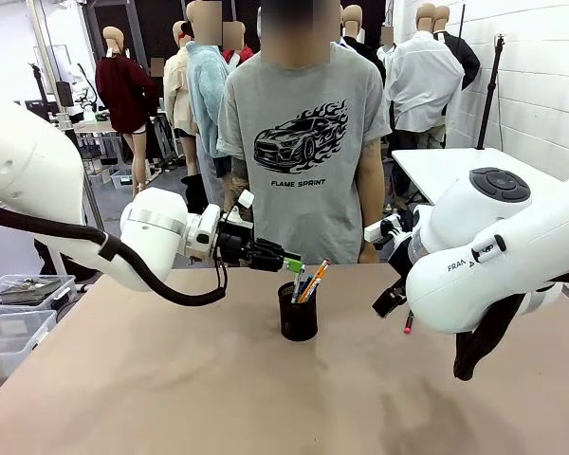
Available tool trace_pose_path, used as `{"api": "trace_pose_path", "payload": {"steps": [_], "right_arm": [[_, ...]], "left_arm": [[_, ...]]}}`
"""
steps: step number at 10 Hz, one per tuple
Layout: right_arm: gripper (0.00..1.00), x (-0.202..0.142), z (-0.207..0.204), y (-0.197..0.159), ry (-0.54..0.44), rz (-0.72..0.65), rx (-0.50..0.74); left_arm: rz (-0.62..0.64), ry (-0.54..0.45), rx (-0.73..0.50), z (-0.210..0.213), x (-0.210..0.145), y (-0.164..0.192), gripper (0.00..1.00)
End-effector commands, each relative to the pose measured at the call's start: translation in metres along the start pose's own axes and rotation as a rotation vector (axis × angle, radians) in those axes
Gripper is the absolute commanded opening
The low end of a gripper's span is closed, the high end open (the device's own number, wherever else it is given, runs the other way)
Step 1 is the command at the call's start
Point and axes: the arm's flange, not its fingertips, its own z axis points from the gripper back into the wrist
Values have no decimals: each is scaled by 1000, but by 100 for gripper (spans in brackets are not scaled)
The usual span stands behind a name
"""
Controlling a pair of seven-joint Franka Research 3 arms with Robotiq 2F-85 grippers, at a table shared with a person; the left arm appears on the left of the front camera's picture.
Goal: Place the pens into the pen holder.
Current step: Pick up a writing instrument from the table and place it into the Pen holder.
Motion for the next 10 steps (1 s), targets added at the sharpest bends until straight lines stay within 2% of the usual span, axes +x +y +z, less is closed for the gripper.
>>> {"api": "trace_pose_path", "payload": {"steps": [1, 3, 5, 7, 10], "right_arm": [[100, -1, 0, 0, 1, -1, 1], [100, -1, 0, 0, 1, -1, 1], [100, -1, 0, 0, 1, -1, 1], [100, -1, 0, 0, 1, -1, 1], [100, -1, 0, 0, 1, -1, 1]], "left_arm": [[-32, 12, 127, 36, 14, -24, 46], [-16, 113, 249, 72, 34, -42, 46], [95, 273, 367, 107, 50, -57, 46], [154, 462, 495, 131, 56, -71, 46], [292, 693, 524, 154, 55, -88, 46]]}}
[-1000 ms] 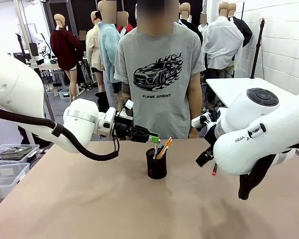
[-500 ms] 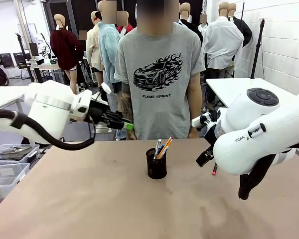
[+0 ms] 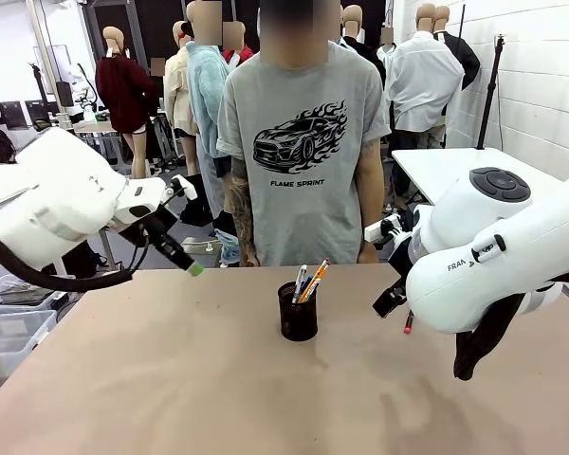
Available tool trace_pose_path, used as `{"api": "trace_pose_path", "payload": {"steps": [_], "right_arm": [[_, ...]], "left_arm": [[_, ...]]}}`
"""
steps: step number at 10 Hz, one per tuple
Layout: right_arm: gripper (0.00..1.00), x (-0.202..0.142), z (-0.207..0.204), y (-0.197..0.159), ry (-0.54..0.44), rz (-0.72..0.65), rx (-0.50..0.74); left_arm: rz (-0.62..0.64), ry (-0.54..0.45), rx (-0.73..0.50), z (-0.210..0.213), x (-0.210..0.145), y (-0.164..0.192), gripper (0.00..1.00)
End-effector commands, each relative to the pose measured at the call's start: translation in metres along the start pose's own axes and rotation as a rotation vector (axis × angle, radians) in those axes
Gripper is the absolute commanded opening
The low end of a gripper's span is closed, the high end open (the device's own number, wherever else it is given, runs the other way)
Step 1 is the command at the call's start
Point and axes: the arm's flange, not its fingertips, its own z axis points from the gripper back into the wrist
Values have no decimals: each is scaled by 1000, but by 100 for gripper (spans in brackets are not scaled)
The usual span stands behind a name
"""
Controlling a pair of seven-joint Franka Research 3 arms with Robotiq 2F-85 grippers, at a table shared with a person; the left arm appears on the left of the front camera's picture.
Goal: Place the pens into the pen holder.
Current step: Pick up a writing instrument from the table and place it into the Pen holder.
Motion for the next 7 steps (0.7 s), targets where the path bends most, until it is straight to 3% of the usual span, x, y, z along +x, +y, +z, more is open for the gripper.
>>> {"api": "trace_pose_path", "payload": {"steps": [1, 3, 6, 7], "right_arm": [[100, -1, 0, 0, 1, 0, 1], [100, -1, 0, 0, 1, 0, 1], [100, -1, 0, 0, 1, 0, 1], [100, -1, 0, 0, 1, 0, 1]], "left_arm": [[75, 166, -29, 28, 9, -6, 46], [182, 255, 27, 36, -8, -5, 46], [321, 297, 125, 38, -19, 2, 46], [244, 256, 78, 38, -19, 4, 46]]}}
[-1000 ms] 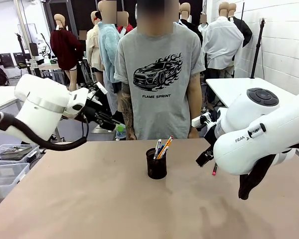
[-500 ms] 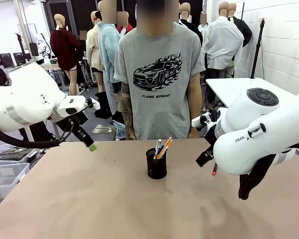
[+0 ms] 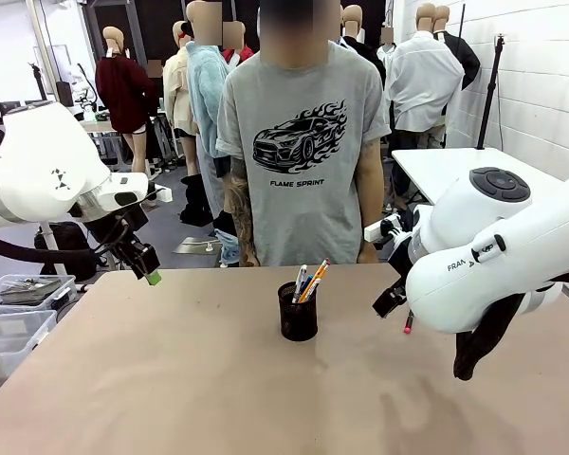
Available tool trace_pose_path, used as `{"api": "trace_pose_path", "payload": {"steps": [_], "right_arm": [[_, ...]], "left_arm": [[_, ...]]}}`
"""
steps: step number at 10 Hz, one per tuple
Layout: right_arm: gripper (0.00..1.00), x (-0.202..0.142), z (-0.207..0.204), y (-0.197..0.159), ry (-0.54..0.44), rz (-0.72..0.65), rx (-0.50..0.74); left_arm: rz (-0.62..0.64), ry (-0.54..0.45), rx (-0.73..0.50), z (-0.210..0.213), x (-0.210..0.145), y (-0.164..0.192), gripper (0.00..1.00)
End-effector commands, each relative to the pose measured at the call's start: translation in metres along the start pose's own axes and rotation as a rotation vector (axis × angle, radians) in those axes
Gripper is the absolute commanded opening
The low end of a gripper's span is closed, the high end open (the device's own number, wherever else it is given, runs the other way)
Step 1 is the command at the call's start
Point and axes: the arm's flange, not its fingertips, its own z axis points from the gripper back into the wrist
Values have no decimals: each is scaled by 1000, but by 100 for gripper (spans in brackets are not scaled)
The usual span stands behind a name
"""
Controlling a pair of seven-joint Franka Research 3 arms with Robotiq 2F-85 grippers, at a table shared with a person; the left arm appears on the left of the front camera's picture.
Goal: Place the pens into the pen holder.
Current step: Pick up a writing instrument from the table and place it into the Pen holder.
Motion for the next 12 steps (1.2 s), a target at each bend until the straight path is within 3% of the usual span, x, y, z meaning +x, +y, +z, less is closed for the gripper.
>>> {"api": "trace_pose_path", "payload": {"steps": [1, 5, 8, 12], "right_arm": [[100, -1, 0, 0, 1, 0, 1], [100, 0, 0, 0, 0, 0, 0], [100, 57, -27, -42, 267, -183, -41], [100, 82, -80, -67, 529, -362, -116]], "left_arm": [[-45, -9, -18, -1, 1, -2, 46], [-45, -9, -18, -1, 1, -2, 46], [-45, -9, -18, -1, 1, -2, 46], [-45, -9, -18, -1, 1, -2, 46]]}}
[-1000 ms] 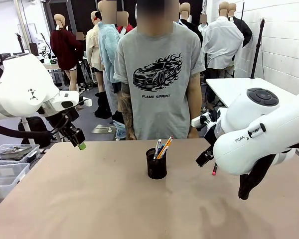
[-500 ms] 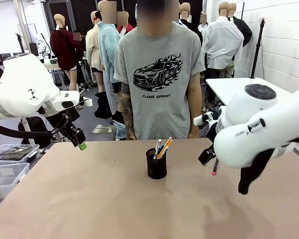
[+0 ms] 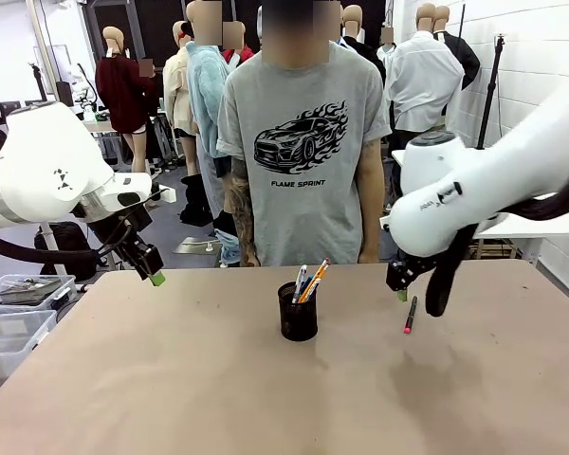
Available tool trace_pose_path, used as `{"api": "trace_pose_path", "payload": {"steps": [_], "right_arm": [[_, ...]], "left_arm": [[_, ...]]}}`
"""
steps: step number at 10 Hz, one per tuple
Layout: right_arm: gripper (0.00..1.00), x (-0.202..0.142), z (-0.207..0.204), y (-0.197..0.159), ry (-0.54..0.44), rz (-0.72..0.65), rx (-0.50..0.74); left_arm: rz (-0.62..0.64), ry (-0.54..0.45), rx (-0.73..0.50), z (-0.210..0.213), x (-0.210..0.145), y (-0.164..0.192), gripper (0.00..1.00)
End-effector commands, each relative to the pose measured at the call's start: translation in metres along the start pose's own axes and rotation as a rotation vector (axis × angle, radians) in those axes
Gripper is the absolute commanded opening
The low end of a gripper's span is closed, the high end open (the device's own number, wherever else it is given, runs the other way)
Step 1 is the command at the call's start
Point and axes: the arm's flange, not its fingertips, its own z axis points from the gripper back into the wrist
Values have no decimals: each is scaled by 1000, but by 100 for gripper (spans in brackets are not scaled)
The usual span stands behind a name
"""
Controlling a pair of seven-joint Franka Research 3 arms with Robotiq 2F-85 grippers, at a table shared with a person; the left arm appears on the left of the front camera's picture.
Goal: Place the pens into the pen holder.
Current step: Pick up a writing instrument from the table and place it into the Pen holder.
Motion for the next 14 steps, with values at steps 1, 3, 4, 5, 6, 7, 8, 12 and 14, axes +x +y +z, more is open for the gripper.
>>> {"api": "trace_pose_path", "payload": {"steps": [1, 3, 4, 5, 6, 7, 8, 12, 14], "right_arm": [[100, 20, -17, 20, 72, -62, 67], [100, 24, -37, 17, 113, -174, 28], [100, 22, -46, 18, 130, -212, 28], [100, 19, -55, 16, 145, -243, 30], [100, 16, -61, 12, 147, -270, 35], [100, 15, -66, 7, 146, -291, 53], [100, 14, -70, 3, 122, -300, 83], [95, 14, -85, -15, 102, -371, 121], [60, 17, -85, -14, 93, -345, 124]], "left_arm": [[-25, -5, -3, 0, -1, 3, 46], [-25, -5, -3, 0, -1, 3, 46], [-25, -5, -3, 0, -1, 3, 46], [-25, -5, -3, 0, -1, 3, 46], [-25, -5, -3, 0, -1, 3, 46], [-25, -5, -3, 0, -1, 3, 46], [-25, -5, -3, 0, -1, 3, 46], [-25, -5, -3, 0, -1, 3, 46], [-25, -5, -3, 0, -1, 3, 46]]}}
